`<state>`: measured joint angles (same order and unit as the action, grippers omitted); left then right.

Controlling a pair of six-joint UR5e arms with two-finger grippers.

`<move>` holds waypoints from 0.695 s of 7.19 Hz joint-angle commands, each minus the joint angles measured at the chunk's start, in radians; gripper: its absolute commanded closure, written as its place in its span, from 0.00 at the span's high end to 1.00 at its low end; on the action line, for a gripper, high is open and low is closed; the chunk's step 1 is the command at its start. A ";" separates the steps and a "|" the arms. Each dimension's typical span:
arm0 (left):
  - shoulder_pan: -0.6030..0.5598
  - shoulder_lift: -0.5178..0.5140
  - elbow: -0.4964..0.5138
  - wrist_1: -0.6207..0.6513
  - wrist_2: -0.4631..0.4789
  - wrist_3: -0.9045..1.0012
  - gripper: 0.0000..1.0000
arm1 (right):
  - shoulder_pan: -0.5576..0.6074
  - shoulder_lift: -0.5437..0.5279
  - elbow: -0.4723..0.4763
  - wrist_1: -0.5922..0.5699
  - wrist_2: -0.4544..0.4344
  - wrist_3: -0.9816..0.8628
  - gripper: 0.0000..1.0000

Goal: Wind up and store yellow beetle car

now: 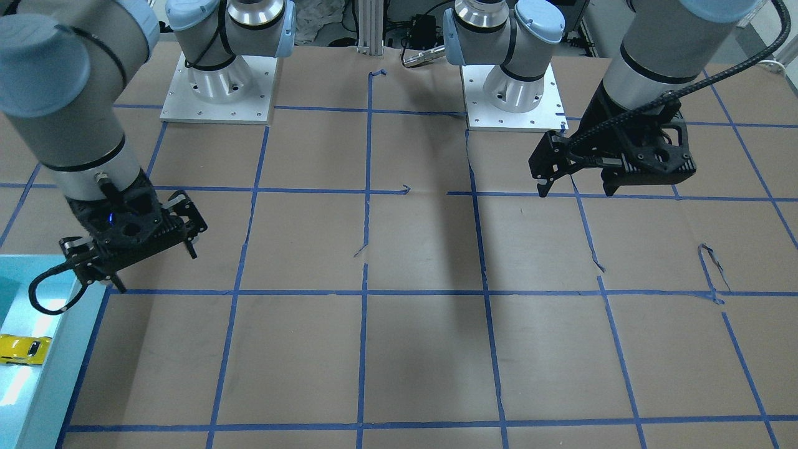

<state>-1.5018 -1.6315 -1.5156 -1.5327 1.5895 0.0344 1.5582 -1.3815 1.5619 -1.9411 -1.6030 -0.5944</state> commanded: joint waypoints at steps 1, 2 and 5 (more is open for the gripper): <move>0.000 0.001 0.000 0.000 -0.002 -0.002 1.00 | 0.040 -0.117 -0.006 0.144 -0.011 0.329 1.00; 0.000 0.001 0.000 0.000 -0.002 -0.004 1.00 | 0.037 -0.140 -0.008 0.215 -0.015 0.434 1.00; 0.000 0.002 0.000 0.000 0.001 0.001 1.00 | 0.030 -0.142 -0.034 0.232 -0.008 0.619 1.00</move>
<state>-1.5018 -1.6296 -1.5156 -1.5325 1.5900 0.0354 1.5894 -1.5202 1.5457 -1.7240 -1.6035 -0.0056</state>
